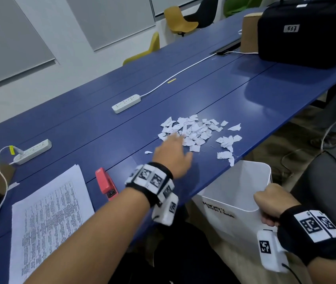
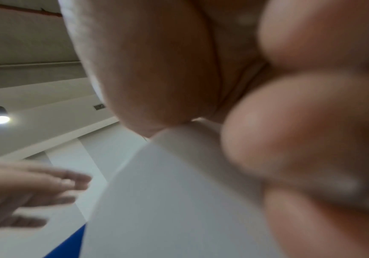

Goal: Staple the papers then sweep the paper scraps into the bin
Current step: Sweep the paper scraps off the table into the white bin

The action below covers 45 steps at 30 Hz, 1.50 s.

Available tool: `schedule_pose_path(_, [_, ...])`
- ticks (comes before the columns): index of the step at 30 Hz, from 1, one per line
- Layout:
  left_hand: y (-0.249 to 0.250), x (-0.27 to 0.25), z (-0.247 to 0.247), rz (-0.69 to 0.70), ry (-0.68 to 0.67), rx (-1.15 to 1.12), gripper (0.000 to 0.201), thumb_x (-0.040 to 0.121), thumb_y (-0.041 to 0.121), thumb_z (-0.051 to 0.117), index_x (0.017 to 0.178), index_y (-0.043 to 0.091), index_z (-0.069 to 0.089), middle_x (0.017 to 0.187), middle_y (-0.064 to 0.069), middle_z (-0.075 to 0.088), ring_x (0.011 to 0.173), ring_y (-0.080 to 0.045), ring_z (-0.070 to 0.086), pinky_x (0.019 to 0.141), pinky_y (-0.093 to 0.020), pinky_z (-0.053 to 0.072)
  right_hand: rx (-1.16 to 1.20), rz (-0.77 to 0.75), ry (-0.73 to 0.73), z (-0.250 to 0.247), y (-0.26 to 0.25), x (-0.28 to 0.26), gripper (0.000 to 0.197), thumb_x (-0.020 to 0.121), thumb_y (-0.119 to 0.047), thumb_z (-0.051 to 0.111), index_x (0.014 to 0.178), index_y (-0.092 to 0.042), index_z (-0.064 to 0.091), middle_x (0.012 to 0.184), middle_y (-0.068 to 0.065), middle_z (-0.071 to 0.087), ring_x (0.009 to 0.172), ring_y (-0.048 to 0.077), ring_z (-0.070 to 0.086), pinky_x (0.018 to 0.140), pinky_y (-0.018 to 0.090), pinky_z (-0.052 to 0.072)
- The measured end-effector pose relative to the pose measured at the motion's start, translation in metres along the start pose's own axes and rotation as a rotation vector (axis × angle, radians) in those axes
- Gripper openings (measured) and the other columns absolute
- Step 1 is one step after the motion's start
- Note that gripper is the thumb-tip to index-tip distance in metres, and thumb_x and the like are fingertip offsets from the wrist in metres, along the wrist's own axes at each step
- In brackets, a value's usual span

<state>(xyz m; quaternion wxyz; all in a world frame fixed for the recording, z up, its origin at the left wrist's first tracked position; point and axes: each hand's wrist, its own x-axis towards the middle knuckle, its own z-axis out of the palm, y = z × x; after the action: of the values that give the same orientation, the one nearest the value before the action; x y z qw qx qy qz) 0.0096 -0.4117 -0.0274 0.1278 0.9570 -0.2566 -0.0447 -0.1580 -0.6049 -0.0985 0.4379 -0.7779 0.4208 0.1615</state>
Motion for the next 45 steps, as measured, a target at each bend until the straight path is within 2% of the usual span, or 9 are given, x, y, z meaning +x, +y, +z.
schedule_pose_path(3, [-0.046, 0.016, -0.005, -0.411, -0.164, 0.104, 0.084, 0.091, 0.057, 0.044, 0.155, 0.015, 0.009, 0.165, -0.01, 0.001, 0.151, -0.037, 0.002, 0.119, -0.057, 0.016, -0.007, -0.001, -0.004, 0.0, 0.0, -0.002, 0.029, 0.08, -0.006, 0.043, 0.099, 0.012, 0.055, 0.038, 0.015, 0.051, 0.026, 0.022, 0.04, 0.039, 0.021, 0.032])
schedule_pose_path(5, [-0.063, 0.016, 0.005, -0.442, -0.296, 0.126, 0.089, 0.091, 0.063, 0.04, 0.156, 0.012, 0.005, 0.165, -0.011, -0.002, 0.151, -0.039, -0.002, 0.12, -0.055, 0.012, 0.002, 0.0, -0.004, 0.0, 0.0, -0.003, 0.029, 0.08, -0.005, 0.042, 0.099, 0.013, 0.054, 0.037, 0.015, 0.049, 0.026, 0.021, 0.039, 0.039, 0.021, 0.03])
schedule_pose_path(17, [0.048, -0.056, 0.041, 0.399, -0.5, 0.122, 0.076, 0.097, 0.049, 0.042, 0.156, 0.017, 0.006, 0.166, 0.0, -0.008, 0.152, -0.019, -0.011, 0.123, -0.048, -0.002, 0.059, -0.015, 0.014, 0.004, -0.001, -0.003, 0.027, 0.077, -0.007, 0.043, 0.094, 0.009, 0.057, 0.042, 0.018, 0.052, 0.033, 0.023, 0.042, 0.041, 0.022, 0.031])
schedule_pose_path(23, [0.067, -0.067, 0.045, 0.524, -0.448, -0.032, 0.065, 0.099, 0.036, 0.047, 0.154, 0.015, 0.02, 0.166, -0.003, 0.005, 0.153, -0.017, 0.0, 0.123, -0.043, 0.003, 0.085, -0.016, -0.003, 0.002, -0.002, -0.007, 0.025, 0.08, -0.005, 0.044, 0.093, 0.009, 0.059, 0.045, 0.018, 0.051, 0.031, 0.021, 0.039, 0.039, 0.021, 0.029])
schedule_pose_path(26, [0.045, -0.046, 0.032, 0.373, -0.26, -0.058, 0.064, 0.097, 0.037, 0.049, 0.153, 0.018, 0.023, 0.165, -0.001, 0.009, 0.153, -0.019, 0.004, 0.123, -0.048, 0.008, 0.072, -0.004, -0.004, 0.001, 0.0, -0.008, 0.026, 0.079, -0.006, 0.042, 0.093, 0.008, 0.059, 0.044, 0.018, 0.05, 0.032, 0.022, 0.038, 0.04, 0.022, 0.029])
schedule_pose_path(30, [-0.025, 0.005, 0.001, -0.118, -0.033, 0.028, 0.076, 0.092, 0.05, 0.049, 0.153, 0.015, 0.02, 0.165, -0.006, 0.01, 0.152, -0.028, 0.006, 0.12, -0.053, 0.016, 0.061, 0.005, -0.007, -0.001, 0.0, -0.009, 0.027, 0.08, -0.005, 0.041, 0.095, 0.008, 0.059, 0.043, 0.017, 0.049, 0.028, 0.019, 0.035, 0.04, 0.019, 0.029])
schedule_pose_path(33, [-0.086, 0.032, -0.006, -0.492, -0.129, 0.082, 0.085, 0.089, 0.058, 0.048, 0.154, 0.012, 0.017, 0.164, -0.011, 0.006, 0.15, -0.039, 0.005, 0.12, -0.052, 0.015, 0.055, 0.003, -0.004, -0.002, 0.0, -0.01, 0.027, 0.08, -0.004, 0.042, 0.097, 0.008, 0.057, 0.041, 0.015, 0.048, 0.026, 0.019, 0.036, 0.039, 0.019, 0.028])
schedule_pose_path(35, [-0.108, 0.037, 0.0, -0.574, -0.238, 0.118, 0.088, 0.089, 0.061, 0.046, 0.155, 0.012, 0.014, 0.165, -0.013, 0.006, 0.149, -0.043, 0.006, 0.121, -0.051, 0.013, 0.055, 0.001, 0.0, -0.003, 0.001, -0.01, 0.027, 0.08, -0.003, 0.041, 0.098, 0.009, 0.056, 0.04, 0.014, 0.047, 0.024, 0.018, 0.035, 0.039, 0.018, 0.028])
schedule_pose_path(45, [-0.006, 0.013, 0.031, -0.026, -0.418, 0.118, 0.086, 0.095, 0.054, 0.039, 0.155, 0.008, -0.003, 0.164, -0.009, -0.015, 0.151, -0.03, -0.013, 0.122, -0.052, 0.002, 0.042, -0.006, -0.026, -0.004, 0.003, -0.006, 0.03, 0.076, -0.007, 0.041, 0.094, 0.007, 0.061, 0.044, 0.016, 0.053, 0.031, 0.022, 0.042, 0.038, 0.021, 0.032])
